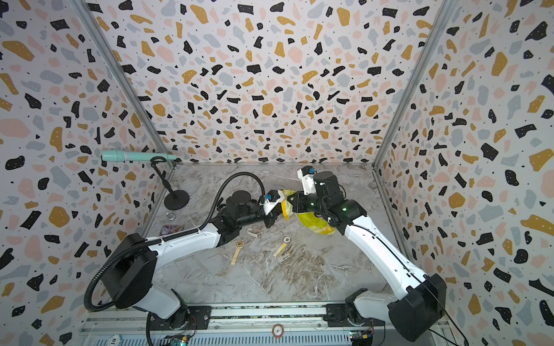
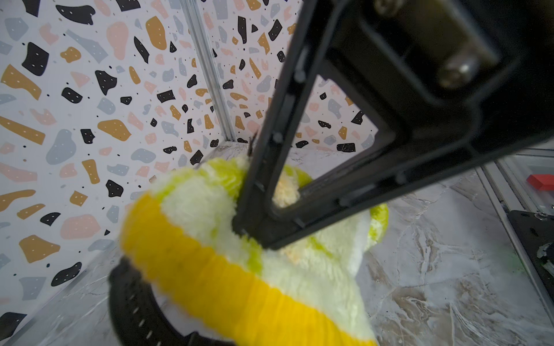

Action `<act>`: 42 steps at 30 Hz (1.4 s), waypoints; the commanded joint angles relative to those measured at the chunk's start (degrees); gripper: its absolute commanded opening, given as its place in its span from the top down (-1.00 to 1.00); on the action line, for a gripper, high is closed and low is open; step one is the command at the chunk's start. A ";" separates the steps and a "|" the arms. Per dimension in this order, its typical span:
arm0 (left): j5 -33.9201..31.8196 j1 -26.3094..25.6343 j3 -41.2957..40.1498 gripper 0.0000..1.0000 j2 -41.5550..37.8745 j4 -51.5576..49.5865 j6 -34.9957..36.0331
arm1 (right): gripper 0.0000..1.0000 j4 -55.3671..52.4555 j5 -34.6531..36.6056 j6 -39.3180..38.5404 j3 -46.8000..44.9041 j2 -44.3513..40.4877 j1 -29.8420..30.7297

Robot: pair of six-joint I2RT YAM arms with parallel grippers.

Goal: Wipe the watch dial
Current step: Wipe the dirt from the watch dial.

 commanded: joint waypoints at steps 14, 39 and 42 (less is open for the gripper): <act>6.09 -0.71 -0.45 1.00 -4.55 5.50 3.55 | 1.00 -6.87 2.34 -0.95 1.50 -2.78 -11.53; 1.66 -0.68 0.80 1.00 -3.66 5.68 3.14 | 1.00 -3.53 5.66 1.16 2.94 0.46 3.73; 1.49 -0.67 0.27 1.00 -4.54 8.37 2.19 | 1.00 -2.95 6.98 2.10 0.54 0.74 3.29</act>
